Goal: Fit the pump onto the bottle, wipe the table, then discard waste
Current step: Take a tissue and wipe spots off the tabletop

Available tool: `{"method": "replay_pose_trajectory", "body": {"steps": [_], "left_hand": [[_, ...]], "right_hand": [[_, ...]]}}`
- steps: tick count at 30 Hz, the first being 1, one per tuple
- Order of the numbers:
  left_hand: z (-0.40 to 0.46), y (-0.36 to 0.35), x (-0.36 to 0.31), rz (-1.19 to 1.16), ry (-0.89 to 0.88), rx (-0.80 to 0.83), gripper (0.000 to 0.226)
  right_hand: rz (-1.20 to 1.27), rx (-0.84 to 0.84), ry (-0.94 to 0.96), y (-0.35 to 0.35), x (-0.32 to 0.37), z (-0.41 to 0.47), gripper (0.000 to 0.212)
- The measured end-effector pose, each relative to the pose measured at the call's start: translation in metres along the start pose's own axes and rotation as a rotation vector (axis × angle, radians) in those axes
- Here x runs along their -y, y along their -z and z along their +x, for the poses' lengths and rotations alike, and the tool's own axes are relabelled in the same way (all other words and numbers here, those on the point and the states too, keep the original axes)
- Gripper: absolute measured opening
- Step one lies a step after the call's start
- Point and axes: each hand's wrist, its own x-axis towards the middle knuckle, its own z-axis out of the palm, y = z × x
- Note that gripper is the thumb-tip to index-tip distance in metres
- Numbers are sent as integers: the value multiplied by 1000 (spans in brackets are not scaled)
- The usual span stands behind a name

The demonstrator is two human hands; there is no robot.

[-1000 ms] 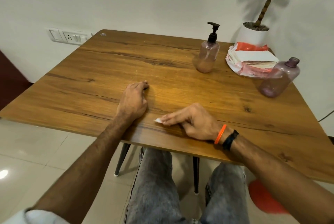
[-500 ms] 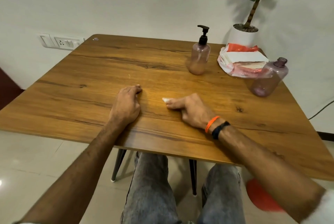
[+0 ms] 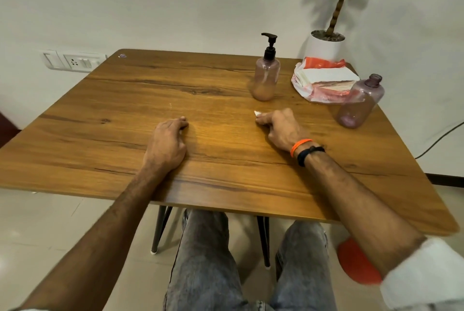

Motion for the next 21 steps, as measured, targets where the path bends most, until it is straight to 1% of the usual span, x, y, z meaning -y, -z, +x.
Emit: {"method": "replay_pose_trajectory", "body": {"steps": [3, 6, 8, 9, 11, 13, 15, 17, 18, 20, 21], "left_hand": [[1, -1, 1, 7, -3, -3, 41], [2, -1, 2, 17, 4, 4, 42], [2, -1, 2, 12, 20, 17, 42], [2, -1, 2, 11, 23, 20, 42], [1, 0, 3, 3, 21, 32, 42], [2, 0, 3, -4, 22, 36, 41], [2, 0, 3, 8, 28, 26, 39], [1, 0, 1, 10, 30, 27, 39], [1, 1, 1, 5, 29, 28, 39], [0, 1, 0, -6, 28, 29, 39], [0, 2, 0, -10, 29, 28, 39]], "right_hand": [[57, 59, 169, -9, 24, -37, 56], [120, 142, 377, -20, 50, -85, 53], [181, 178, 444, -21, 53, -98, 52], [216, 163, 439, -18, 52, -97, 51], [250, 65, 350, -9, 41, -83, 52], [211, -62, 218, -1, 22, -58, 54], [128, -127, 53, 7, -1, -30, 53], [52, -96, -93, 12, -20, -10, 52], [24, -69, -128, 12, -26, -6, 52], [-2, -35, -123, 9, -26, -10, 55], [-1, -34, -88, 7, -20, -18, 55]]}}
